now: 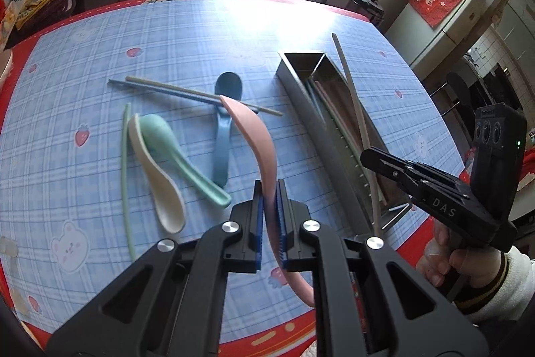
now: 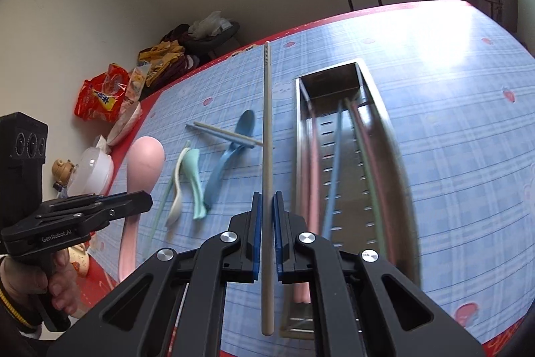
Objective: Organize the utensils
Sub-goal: 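Lift the beige chopstick and pink spoon and carry both toward the tray, then lower the beige chopstick and pink spoon into the tray and open both tools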
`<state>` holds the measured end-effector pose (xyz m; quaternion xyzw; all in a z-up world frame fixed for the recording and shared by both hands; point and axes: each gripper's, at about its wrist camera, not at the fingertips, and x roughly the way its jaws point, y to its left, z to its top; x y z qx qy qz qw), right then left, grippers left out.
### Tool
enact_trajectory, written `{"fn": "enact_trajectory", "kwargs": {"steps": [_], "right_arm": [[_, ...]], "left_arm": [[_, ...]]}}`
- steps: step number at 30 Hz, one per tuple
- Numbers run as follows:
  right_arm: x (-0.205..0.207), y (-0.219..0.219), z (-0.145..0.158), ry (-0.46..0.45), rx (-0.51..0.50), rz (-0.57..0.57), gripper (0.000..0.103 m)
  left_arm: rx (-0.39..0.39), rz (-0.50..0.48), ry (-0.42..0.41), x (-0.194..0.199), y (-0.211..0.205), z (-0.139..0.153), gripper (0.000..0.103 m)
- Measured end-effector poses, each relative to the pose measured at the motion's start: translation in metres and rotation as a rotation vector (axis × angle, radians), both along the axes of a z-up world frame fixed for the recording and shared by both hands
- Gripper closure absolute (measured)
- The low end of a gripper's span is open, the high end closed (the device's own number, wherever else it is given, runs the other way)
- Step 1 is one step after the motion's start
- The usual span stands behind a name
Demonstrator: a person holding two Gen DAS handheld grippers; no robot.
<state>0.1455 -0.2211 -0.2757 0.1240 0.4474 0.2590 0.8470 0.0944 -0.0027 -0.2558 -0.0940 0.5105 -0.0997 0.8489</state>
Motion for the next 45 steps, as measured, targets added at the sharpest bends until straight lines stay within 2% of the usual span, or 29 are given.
{"fn": "enact_trajectory", "kwargs": {"steps": [3, 6, 15, 20, 24, 34, 36, 39, 41, 43, 45], "right_arm": [[0.014, -0.02, -0.005, 0.009, -0.028, -0.013, 0.096], [0.025, -0.032, -0.013, 0.031, -0.041, -0.017, 0.096], [0.041, -0.031, -0.029, 0.09, -0.067, 0.004, 0.096], [0.05, -0.035, -0.035, 0.118, -0.048, -0.008, 0.096], [0.055, -0.034, -0.039, 0.135, -0.046, -0.009, 0.096], [0.05, -0.032, -0.034, 0.11, -0.046, -0.004, 0.094], [0.047, -0.036, -0.031, 0.099, -0.049, -0.015, 0.094], [0.044, -0.044, -0.026, 0.088, -0.058, -0.037, 0.091], [0.042, -0.049, -0.023, 0.083, -0.056, -0.052, 0.081], [0.039, -0.057, -0.018, 0.072, -0.05, -0.063, 0.075], [0.037, -0.062, -0.014, 0.062, -0.042, -0.066, 0.072]], "left_arm": [[-0.009, 0.004, 0.014, 0.022, -0.021, -0.002, 0.092], [0.019, -0.026, 0.011, 0.046, -0.045, -0.003, 0.092], [0.076, -0.05, 0.086, 0.111, -0.09, -0.02, 0.092], [0.141, -0.071, 0.144, 0.134, -0.103, -0.034, 0.092], [0.162, -0.08, 0.171, 0.145, -0.107, -0.043, 0.092], [0.223, -0.131, 0.207, 0.17, -0.122, -0.053, 0.091], [0.216, -0.126, 0.195, 0.173, -0.122, -0.048, 0.075], [0.187, -0.11, 0.157, 0.172, -0.117, -0.035, 0.07], [0.165, -0.101, 0.125, 0.169, -0.112, -0.024, 0.068], [0.142, -0.087, 0.083, 0.161, -0.103, -0.01, 0.056], [0.115, -0.069, 0.036, 0.153, -0.091, 0.004, 0.039]]}}
